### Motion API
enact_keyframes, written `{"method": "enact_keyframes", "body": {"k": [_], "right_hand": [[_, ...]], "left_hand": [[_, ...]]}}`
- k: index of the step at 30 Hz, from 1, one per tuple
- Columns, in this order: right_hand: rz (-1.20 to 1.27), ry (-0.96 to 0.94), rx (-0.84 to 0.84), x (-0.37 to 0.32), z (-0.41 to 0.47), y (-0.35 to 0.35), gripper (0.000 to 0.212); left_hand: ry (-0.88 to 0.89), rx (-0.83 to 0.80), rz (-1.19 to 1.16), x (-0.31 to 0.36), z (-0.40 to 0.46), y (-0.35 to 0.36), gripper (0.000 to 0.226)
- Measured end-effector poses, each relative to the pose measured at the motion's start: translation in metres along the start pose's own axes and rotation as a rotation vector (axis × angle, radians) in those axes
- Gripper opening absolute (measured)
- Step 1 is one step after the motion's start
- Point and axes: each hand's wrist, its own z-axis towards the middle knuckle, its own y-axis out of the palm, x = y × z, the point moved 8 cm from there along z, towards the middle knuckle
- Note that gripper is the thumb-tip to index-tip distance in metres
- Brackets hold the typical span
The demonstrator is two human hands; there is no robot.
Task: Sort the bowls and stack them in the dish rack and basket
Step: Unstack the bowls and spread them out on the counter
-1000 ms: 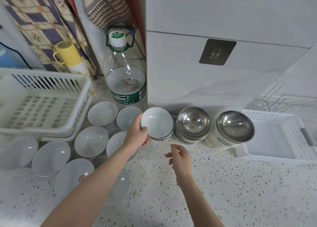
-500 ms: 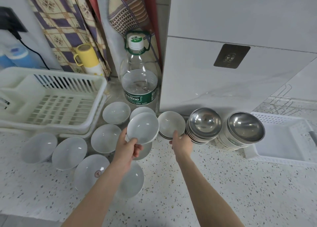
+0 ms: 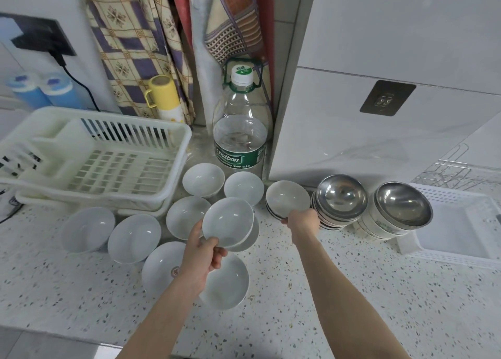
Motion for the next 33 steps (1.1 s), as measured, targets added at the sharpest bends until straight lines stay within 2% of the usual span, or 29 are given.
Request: {"method": "enact_keyframes", "body": {"k": [8,11,15,20,26,33], "right_hand": [[0.050,-0.076,0.048,-0.011,-0.017,0.002,0.039],[0.133,-0.170,0.057,-0.017,-0.037,-0.005,0.040],[0.267,-0.294,-0.024,-0.010,-0.067,-0.019,0.041],[0.433,-0.224,-0.089,0.041,-0.093,-0.043,0.044],[0.331,-0.125,-0.070,0.096,-0.097,-0.058,0.042],[0.200,-0.073,-0.078,0.103,-0.088,-0.048,0.043]], "left_hand": [[0.017,-0.022,-0.019,0.000,-0.005,-0.012,0.056],[0.018,-0.039,-0.027,-0.003,-0.003,-0.016,0.056],[0.016,-0.074,-0.023,-0.010,-0.004,-0.017,0.054],[-0.007,-0.098,-0.024,-0.020,-0.002,-0.011,0.052],[-0.019,-0.097,-0.023,-0.026,-0.004,-0.005,0.050],[0.000,-0.057,-0.026,-0.025,-0.012,-0.015,0.050]]}}
